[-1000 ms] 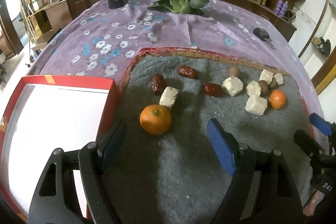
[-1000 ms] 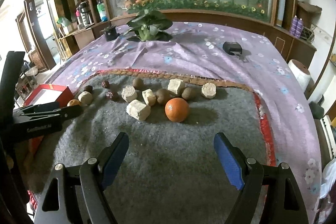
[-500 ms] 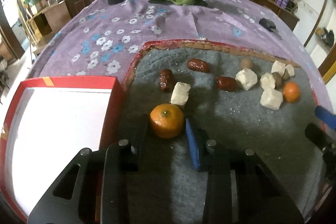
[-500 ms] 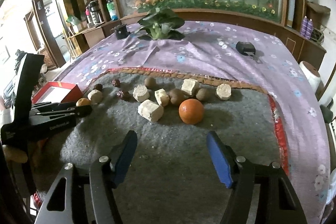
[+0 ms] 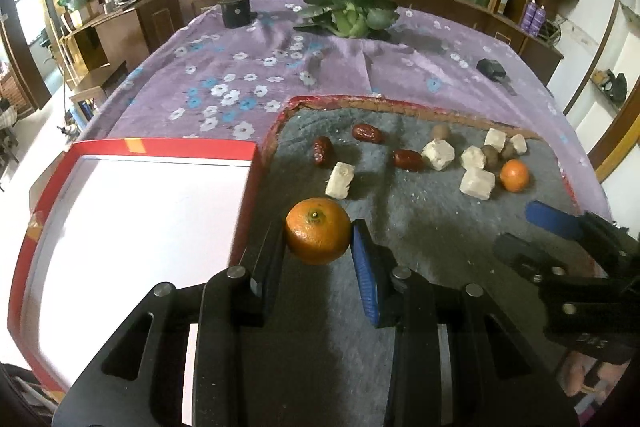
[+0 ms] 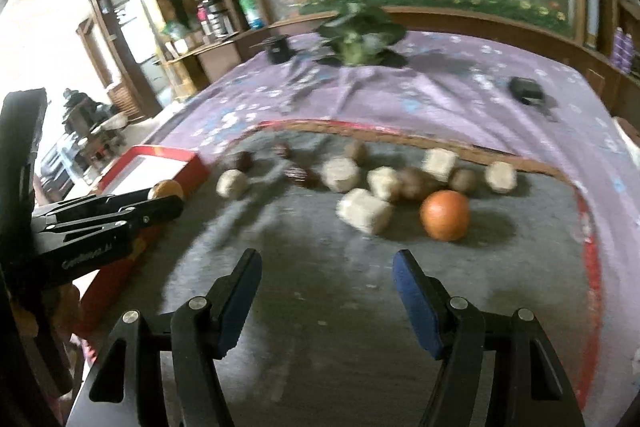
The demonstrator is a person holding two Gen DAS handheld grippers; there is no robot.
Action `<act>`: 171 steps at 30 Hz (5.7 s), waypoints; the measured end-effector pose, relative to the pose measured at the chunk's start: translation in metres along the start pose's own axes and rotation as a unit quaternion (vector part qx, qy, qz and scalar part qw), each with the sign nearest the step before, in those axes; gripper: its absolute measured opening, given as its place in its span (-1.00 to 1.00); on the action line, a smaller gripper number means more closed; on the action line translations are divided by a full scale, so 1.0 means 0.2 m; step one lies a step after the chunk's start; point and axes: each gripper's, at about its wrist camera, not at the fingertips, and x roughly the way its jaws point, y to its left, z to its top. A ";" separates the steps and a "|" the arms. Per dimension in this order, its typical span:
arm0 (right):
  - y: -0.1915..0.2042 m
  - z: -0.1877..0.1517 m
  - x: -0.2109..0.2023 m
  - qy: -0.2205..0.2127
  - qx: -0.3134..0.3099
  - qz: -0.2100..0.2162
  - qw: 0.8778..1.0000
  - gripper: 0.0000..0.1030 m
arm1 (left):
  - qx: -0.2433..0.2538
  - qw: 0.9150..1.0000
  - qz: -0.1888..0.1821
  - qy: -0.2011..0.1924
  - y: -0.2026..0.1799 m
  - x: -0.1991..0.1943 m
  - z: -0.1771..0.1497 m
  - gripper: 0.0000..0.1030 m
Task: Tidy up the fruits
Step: 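Close the left gripper around the orange on the felt, then carry the orange toward the white tray with the left gripper while the right gripper grasps a round beige piece, then release the orange into the tray with the left gripper while the right gripper releases the beige piece, then move both grippers back over the fruits on the felt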
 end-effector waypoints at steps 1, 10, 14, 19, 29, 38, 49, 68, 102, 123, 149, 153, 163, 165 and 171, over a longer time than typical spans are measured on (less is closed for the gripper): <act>0.03 0.01 0.01 0.000 -0.008 0.004 1.000 0.31 | -0.001 1.000 0.002 -0.002 0.01 -0.02 -0.01 -0.37; 0.27 0.22 0.26 0.021 -0.067 -0.019 0.997 0.31 | -0.019 0.999 0.011 -0.032 0.13 -0.17 -0.04 -0.37; 0.36 0.31 0.41 0.033 -0.081 -0.025 0.996 0.31 | -0.027 0.999 0.010 -0.030 0.18 -0.17 -0.04 -0.37; 0.41 0.34 0.57 0.057 -0.111 -0.063 0.990 0.32 | -0.025 0.999 0.005 -0.026 0.19 -0.15 -0.05 -0.37; 0.22 0.25 0.34 0.042 -0.073 -0.060 0.995 0.32 | -0.036 0.999 -0.014 -0.026 0.22 -0.12 -0.04 -0.37; 0.42 0.25 0.47 0.041 -0.140 0.013 0.989 0.16 | -0.046 0.999 0.000 -0.026 0.27 -0.14 -0.05 -0.37; 0.38 0.25 0.55 0.062 -0.145 0.023 0.987 -0.45 | -0.060 0.998 0.008 -0.017 0.32 -0.11 -0.06 -0.37; 0.60 0.21 0.20 -0.002 -0.137 0.074 0.988 -0.46 | -0.074 0.995 0.059 -0.034 0.41 -0.24 -0.09 -0.37; 1.04 0.33 0.60 0.041 -0.189 0.118 0.974 -0.46 | -0.140 0.984 0.104 0.026 0.90 0.02 -0.04 -0.37; 1.08 0.26 0.73 0.075 -0.209 0.118 0.968 -0.07 | -0.175 0.978 0.106 0.038 0.93 0.04 -0.07 0.21; 0.38 0.13 0.02 -0.017 -0.114 0.021 0.993 -0.04 | -0.086 0.995 0.044 0.004 0.21 -0.09 0.04 0.21; 0.18 0.09 -0.03 -0.017 -0.080 0.000 0.997 -0.03 | -0.074 0.997 0.029 0.008 0.10 -0.06 0.09 0.21; -0.09 0.04 -0.12 -0.035 -0.014 0.010 0.999 -0.03 | -0.081 0.996 0.016 0.045 -0.01 0.17 0.28 0.21; -0.10 0.04 -0.11 -0.034 -0.012 0.015 0.999 -0.03 | -0.086 0.995 0.014 0.058 0.00 0.22 0.31 0.21; -0.10 0.03 -0.07 -0.030 -0.010 0.031 0.999 -0.03 | -0.080 0.992 -0.005 0.096 0.01 0.38 0.37 0.21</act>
